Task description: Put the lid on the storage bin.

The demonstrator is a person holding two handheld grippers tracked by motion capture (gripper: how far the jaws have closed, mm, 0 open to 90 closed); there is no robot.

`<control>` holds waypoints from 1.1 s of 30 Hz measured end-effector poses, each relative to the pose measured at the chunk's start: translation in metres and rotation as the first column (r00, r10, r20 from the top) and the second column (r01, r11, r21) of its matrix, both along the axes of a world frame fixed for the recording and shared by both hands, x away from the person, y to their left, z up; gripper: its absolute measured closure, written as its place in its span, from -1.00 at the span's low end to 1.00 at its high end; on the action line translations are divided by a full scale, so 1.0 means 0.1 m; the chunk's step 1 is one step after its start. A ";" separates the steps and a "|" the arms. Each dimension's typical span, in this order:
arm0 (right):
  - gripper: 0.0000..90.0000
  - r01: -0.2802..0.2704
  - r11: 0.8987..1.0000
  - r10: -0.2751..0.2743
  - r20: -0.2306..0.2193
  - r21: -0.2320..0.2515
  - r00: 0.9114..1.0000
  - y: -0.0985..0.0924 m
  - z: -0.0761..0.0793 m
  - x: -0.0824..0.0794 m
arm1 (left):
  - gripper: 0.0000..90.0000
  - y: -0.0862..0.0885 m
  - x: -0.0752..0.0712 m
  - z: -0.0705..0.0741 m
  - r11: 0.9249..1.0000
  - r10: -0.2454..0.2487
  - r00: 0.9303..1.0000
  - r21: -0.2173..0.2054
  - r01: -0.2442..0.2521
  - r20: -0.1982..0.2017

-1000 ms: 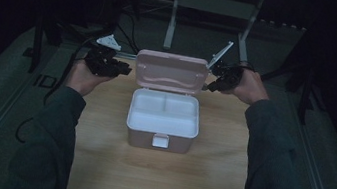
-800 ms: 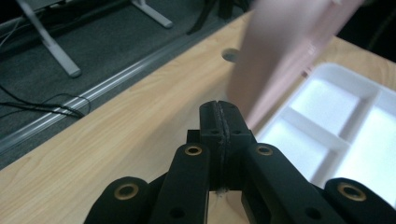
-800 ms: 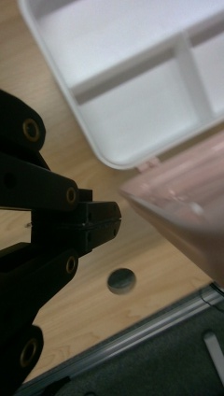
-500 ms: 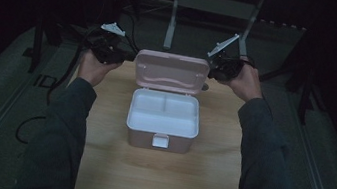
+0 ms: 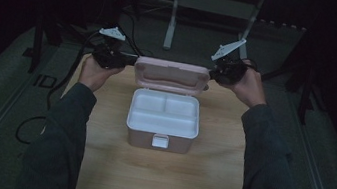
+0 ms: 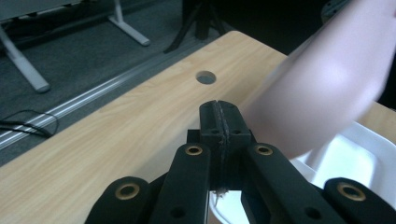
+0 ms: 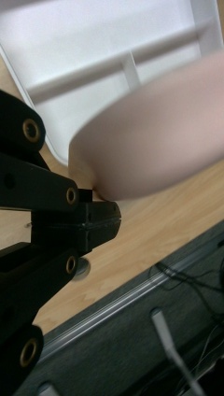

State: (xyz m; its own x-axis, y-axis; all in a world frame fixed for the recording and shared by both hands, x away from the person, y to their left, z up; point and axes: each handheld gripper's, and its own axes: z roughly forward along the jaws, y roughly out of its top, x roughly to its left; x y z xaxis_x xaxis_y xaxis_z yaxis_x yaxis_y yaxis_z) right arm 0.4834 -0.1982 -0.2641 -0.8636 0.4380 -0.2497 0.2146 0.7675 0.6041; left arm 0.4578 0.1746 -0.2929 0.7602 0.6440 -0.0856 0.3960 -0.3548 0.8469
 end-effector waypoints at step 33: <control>1.00 -0.021 0.995 0.027 -0.067 0.098 0.997 -0.35 -0.54 -0.31 | 0.93 0.32 -0.37 -0.43 1.000 0.001 1.000 -0.007 -0.001 -0.017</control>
State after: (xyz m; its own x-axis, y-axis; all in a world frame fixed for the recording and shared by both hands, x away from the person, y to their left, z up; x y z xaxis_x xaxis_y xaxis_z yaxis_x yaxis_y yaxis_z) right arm 0.4528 -0.2331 -0.3185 -0.8877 0.4365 -0.1468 0.2402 0.7109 0.6610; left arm 0.4209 0.2065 -0.3360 0.7579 0.6442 -0.1030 0.4110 -0.3488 0.8423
